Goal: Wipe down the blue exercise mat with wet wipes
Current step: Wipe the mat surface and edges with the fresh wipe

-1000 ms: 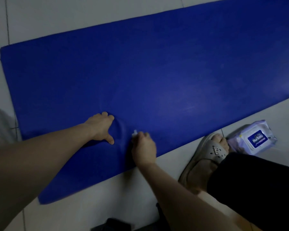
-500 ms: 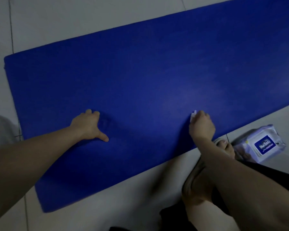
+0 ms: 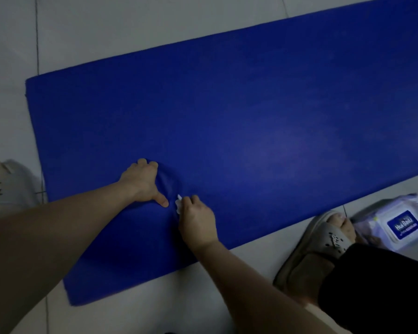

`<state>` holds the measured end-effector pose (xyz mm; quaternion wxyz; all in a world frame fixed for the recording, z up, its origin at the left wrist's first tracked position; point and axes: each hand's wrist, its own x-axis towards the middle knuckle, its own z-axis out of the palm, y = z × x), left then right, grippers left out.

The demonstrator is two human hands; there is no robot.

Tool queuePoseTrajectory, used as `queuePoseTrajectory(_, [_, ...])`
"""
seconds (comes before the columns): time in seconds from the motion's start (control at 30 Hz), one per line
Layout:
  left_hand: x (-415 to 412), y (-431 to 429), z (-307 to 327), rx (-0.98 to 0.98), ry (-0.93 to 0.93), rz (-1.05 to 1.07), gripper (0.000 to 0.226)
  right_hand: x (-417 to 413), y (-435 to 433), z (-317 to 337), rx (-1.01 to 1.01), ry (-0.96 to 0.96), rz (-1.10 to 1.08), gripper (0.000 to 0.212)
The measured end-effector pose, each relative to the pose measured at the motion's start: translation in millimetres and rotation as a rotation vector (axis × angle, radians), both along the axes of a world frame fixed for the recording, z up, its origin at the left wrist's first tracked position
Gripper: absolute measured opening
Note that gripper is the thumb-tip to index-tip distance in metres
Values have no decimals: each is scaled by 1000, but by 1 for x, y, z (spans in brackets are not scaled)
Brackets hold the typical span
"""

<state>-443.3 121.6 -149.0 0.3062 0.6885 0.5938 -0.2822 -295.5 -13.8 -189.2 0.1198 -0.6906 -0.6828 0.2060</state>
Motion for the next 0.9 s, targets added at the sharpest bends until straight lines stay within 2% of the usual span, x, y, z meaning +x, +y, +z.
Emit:
queuePoseTrajectory(0.1, [1,1,2,-13,-1,11,111,40,16,-5,106,-71,64,18])
queuePoseTrajectory(0.2, [0,1,2,-23,-12,24,108,105,42,-6,114,-222,-141,21])
queuePoseTrajectory(0.37, [2,2,1,-24,-16,23,108,220,74,-9,5,-375,-375,29])
queuePoseTrajectory(0.43, [0,2,0,-17,-22,22,107,239,81,-11,-2,-380,-463,30])
queuePoseTrajectory(0.53, [-1,1,-2,-25,-21,17,108,208,83,-15,11,-244,-573,30])
queuePoseTrajectory(0.63, [0,2,-2,-22,-17,16,109,147,74,-16,81,-59,-541,27])
queuePoseTrajectory(0.8, [-1,1,-2,-13,-18,10,104,32,43,-14,92,-34,-223,19])
queuePoseTrajectory(0.9, [-1,0,-2,1,-7,-1,107,-2,27,-13,81,-11,52,16])
